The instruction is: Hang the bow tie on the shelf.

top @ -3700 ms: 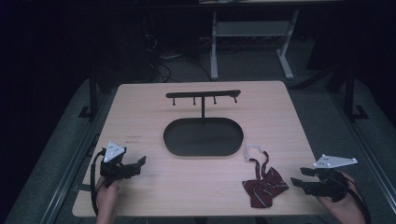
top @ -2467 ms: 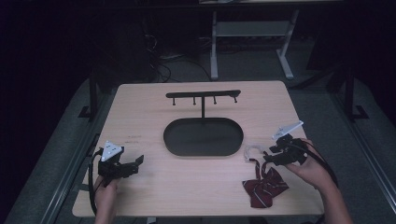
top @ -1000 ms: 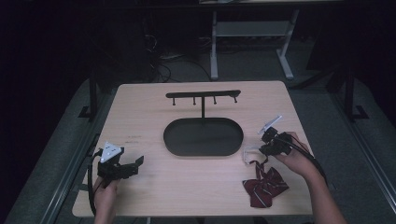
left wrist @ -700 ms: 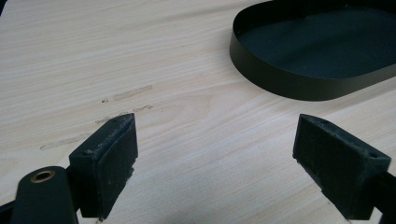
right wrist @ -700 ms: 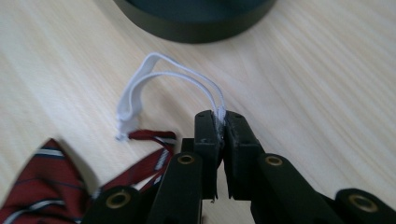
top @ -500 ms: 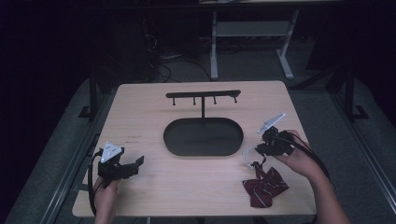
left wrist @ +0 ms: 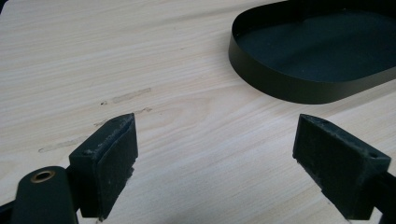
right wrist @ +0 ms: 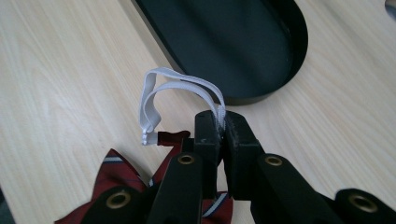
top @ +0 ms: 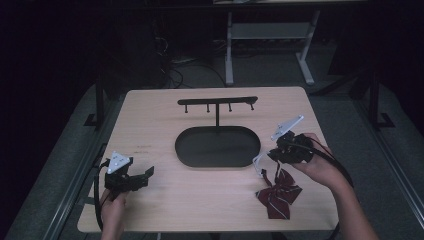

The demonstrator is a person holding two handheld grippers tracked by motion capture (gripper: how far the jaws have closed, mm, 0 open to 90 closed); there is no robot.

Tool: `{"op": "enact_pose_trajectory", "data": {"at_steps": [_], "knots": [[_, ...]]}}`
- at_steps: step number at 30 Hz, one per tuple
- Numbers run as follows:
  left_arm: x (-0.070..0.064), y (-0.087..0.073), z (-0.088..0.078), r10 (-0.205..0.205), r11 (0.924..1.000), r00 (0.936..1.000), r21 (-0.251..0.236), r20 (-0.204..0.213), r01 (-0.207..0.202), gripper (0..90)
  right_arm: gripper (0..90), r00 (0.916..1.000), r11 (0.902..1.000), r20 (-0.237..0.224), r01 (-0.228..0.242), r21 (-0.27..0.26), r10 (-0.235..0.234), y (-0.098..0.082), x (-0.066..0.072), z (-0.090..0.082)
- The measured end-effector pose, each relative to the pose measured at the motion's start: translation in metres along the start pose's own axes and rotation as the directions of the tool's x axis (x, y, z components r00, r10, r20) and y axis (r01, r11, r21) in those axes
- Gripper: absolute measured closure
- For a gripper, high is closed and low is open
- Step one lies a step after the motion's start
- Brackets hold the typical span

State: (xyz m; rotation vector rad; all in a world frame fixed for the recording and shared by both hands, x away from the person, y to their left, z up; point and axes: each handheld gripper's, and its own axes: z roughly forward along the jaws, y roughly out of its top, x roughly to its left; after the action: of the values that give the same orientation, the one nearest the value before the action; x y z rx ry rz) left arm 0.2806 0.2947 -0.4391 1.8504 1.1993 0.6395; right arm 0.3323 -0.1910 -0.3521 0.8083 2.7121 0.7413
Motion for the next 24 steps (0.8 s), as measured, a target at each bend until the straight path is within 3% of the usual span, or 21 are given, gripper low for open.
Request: {"op": "enact_pose_trajectory", "data": {"at_steps": [6, 24], "knots": [[-0.001, 0.001, 0.001, -0.002, 1.0000, 1.0000, -0.007, 0.003, 0.002, 13.6, 84.1, 0.9995, 0.9995, 0.014, 0.028, -0.016, -0.028, 0.011, 0.005, -0.011], [0.001, 0.001, 0.003, -0.004, 1.0000, 0.9999, -0.007, 0.011, 0.004, 13.6, 84.1, 0.9954, 0.9943, -0.011, 0.095, -0.050, -0.095, 0.047, 0.007, -0.027]]}}
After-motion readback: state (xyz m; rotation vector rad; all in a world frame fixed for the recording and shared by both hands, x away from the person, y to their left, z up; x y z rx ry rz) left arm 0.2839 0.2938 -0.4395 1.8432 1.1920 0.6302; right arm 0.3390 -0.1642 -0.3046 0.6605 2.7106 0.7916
